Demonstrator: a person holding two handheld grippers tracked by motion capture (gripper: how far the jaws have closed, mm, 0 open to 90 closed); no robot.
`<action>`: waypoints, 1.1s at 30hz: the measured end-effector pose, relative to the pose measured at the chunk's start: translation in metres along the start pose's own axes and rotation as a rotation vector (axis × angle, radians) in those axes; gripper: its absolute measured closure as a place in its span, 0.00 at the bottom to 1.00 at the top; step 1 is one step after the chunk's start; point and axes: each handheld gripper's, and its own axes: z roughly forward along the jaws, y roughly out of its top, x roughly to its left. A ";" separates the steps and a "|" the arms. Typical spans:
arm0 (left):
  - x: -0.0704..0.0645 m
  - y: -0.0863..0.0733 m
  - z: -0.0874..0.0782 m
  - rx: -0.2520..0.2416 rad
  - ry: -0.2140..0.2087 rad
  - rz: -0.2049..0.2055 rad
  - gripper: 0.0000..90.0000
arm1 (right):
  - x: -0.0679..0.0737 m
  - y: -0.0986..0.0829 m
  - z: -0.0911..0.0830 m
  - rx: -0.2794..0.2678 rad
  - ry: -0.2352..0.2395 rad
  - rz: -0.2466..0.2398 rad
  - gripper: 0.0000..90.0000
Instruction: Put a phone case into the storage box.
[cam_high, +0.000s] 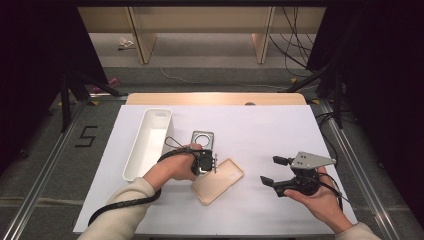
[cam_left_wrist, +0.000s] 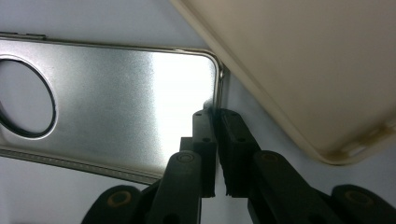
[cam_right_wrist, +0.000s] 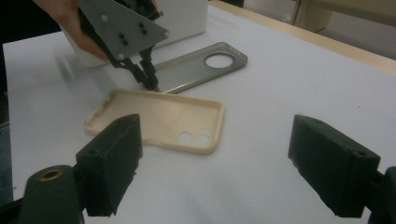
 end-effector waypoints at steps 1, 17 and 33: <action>0.000 0.000 0.000 0.000 0.002 0.000 0.95 | 0.000 0.000 0.000 -0.001 0.000 0.000 0.20; 0.000 -0.002 -0.003 -0.001 0.025 -0.010 0.98 | 0.000 0.000 -0.001 -0.002 -0.002 0.000 0.20; -0.013 0.004 -0.033 -0.084 0.157 0.024 0.98 | -0.003 0.001 -0.001 -0.007 -0.015 0.013 0.21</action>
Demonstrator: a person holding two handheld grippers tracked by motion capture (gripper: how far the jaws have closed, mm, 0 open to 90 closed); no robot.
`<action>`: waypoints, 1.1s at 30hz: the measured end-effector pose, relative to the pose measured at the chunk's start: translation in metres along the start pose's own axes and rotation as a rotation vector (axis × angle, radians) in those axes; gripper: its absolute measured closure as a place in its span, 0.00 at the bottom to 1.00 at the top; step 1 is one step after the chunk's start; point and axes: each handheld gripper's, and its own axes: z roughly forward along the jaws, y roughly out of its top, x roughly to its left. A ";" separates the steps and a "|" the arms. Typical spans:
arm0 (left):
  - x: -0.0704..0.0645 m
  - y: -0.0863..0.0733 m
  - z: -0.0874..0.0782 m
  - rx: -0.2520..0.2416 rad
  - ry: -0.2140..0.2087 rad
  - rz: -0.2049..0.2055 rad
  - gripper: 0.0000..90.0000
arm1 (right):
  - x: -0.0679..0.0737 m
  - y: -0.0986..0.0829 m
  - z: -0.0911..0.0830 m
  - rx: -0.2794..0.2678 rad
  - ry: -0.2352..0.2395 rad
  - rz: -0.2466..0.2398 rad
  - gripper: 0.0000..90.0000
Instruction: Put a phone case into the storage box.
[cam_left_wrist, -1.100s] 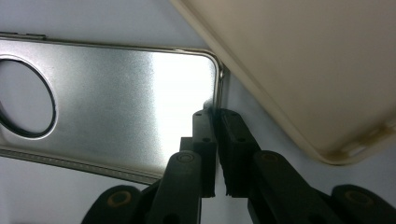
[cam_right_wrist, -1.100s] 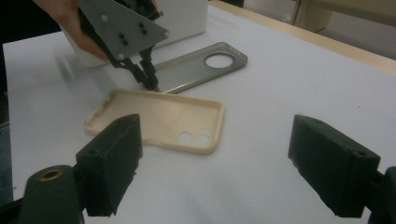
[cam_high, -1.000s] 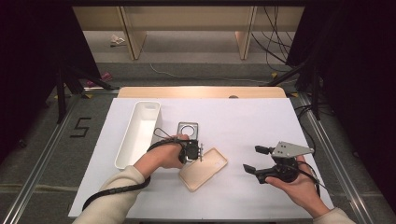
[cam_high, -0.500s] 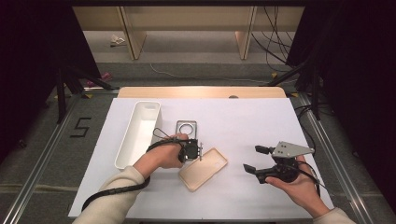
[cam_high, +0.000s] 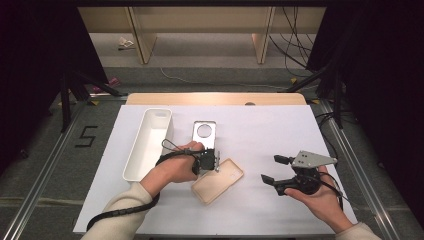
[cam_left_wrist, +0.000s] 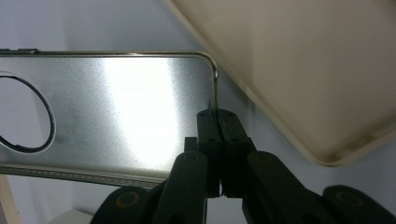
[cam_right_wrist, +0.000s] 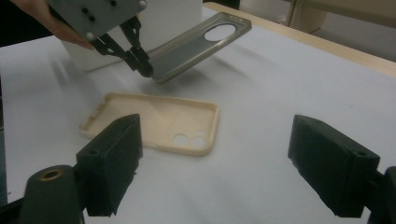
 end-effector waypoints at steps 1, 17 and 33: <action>-0.002 0.000 -0.002 -0.008 0.000 -0.007 0.98 | -0.001 0.000 0.000 0.000 -0.003 0.001 0.21; -0.038 0.011 -0.018 -0.105 0.049 0.030 0.98 | -0.017 0.017 0.024 -0.041 0.008 0.120 0.23; -0.061 0.039 -0.024 -0.119 0.027 0.094 0.98 | -0.026 0.036 0.084 0.018 0.092 0.294 0.30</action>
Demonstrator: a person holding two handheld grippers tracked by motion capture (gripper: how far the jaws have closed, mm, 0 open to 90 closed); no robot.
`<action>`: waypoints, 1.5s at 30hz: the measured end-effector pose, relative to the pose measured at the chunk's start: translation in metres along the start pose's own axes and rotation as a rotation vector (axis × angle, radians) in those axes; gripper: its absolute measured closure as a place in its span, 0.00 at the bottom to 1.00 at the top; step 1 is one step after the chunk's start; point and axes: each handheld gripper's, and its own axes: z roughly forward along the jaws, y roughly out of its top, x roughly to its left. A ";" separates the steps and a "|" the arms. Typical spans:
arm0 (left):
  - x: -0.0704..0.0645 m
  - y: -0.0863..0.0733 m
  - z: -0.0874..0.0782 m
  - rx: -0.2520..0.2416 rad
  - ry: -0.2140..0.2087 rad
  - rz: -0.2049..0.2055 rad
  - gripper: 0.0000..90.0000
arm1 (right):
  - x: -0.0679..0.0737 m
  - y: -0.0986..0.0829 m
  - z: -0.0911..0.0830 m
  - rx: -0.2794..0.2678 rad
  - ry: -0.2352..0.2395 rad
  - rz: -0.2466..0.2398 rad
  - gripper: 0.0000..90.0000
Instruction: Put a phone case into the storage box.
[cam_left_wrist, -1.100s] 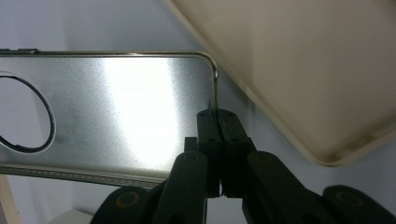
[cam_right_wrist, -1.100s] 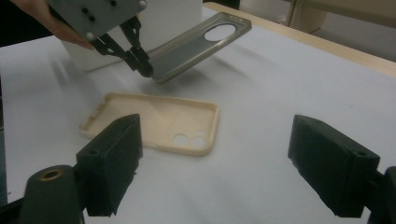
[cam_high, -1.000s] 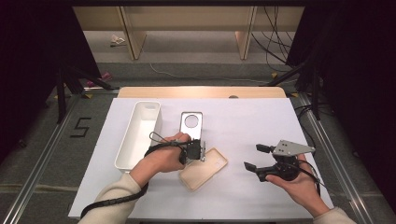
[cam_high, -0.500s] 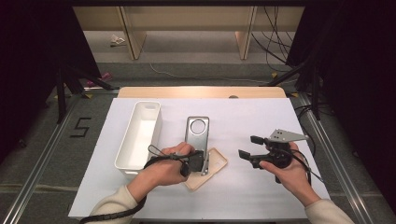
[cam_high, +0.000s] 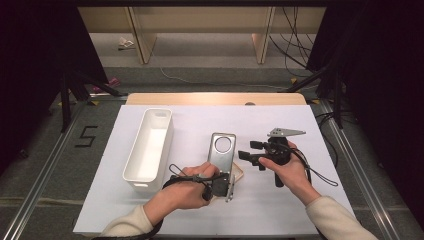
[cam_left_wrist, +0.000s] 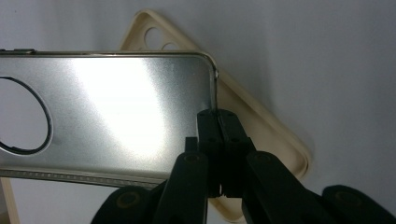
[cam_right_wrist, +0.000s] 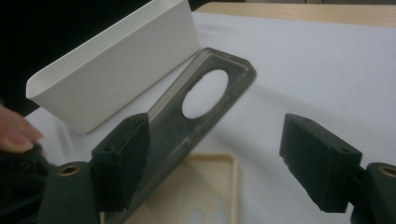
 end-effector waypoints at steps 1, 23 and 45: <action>0.000 0.002 0.000 -0.001 0.007 0.015 0.98 | 0.000 0.002 0.007 0.010 0.010 0.018 0.31; -0.007 0.012 -0.005 -0.030 0.036 0.064 0.98 | -0.006 0.007 0.023 0.061 0.059 0.143 0.75; 0.003 0.003 -0.010 -0.140 0.177 0.030 0.86 | 0.013 0.035 -0.007 -0.107 0.166 0.145 0.91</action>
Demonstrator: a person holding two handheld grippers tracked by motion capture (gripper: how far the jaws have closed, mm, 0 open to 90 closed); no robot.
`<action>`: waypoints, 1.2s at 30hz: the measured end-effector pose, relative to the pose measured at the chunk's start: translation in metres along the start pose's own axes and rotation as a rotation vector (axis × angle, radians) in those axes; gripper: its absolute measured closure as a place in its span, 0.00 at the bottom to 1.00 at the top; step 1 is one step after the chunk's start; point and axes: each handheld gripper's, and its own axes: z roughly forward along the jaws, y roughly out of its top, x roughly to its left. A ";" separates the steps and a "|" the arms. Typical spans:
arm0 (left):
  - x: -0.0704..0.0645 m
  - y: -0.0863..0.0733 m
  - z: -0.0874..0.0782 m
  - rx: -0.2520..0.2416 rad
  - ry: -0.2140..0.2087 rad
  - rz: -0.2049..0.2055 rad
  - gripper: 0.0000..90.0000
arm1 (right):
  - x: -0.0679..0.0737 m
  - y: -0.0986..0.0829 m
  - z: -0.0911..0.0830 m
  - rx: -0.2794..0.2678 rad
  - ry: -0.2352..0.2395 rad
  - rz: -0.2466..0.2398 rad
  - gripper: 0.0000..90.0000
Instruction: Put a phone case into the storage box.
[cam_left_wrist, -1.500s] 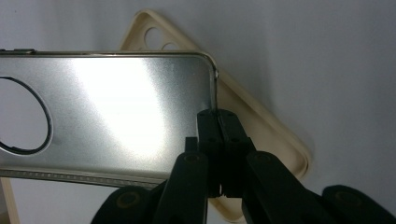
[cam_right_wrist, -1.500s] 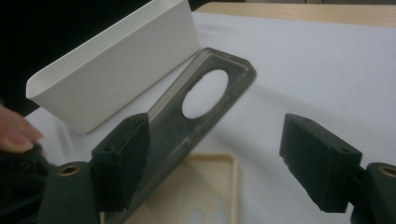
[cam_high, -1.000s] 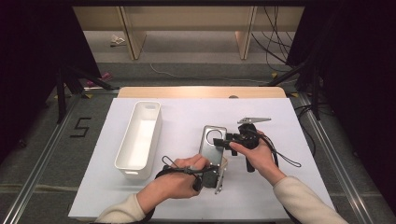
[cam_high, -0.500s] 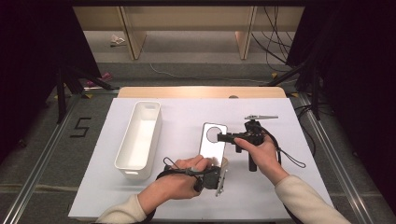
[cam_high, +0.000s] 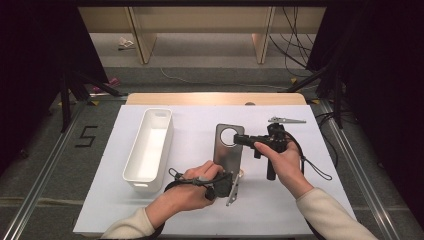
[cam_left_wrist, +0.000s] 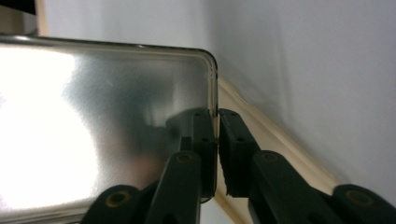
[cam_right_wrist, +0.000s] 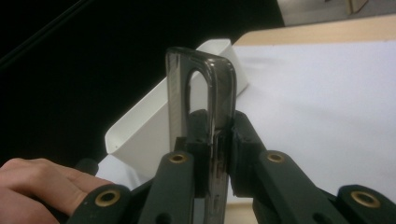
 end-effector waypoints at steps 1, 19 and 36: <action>0.002 -0.001 -0.002 -0.027 0.009 -0.014 0.86 | 0.000 0.000 0.000 0.000 0.000 0.000 0.91; 0.017 -0.037 -0.024 -0.397 0.046 -0.690 0.16 | -0.001 0.013 -0.022 -0.033 -0.087 -0.112 0.90; 0.044 -0.069 -0.034 -0.566 0.084 -1.103 0.14 | 0.001 0.010 -0.018 -0.042 -0.100 -0.152 0.90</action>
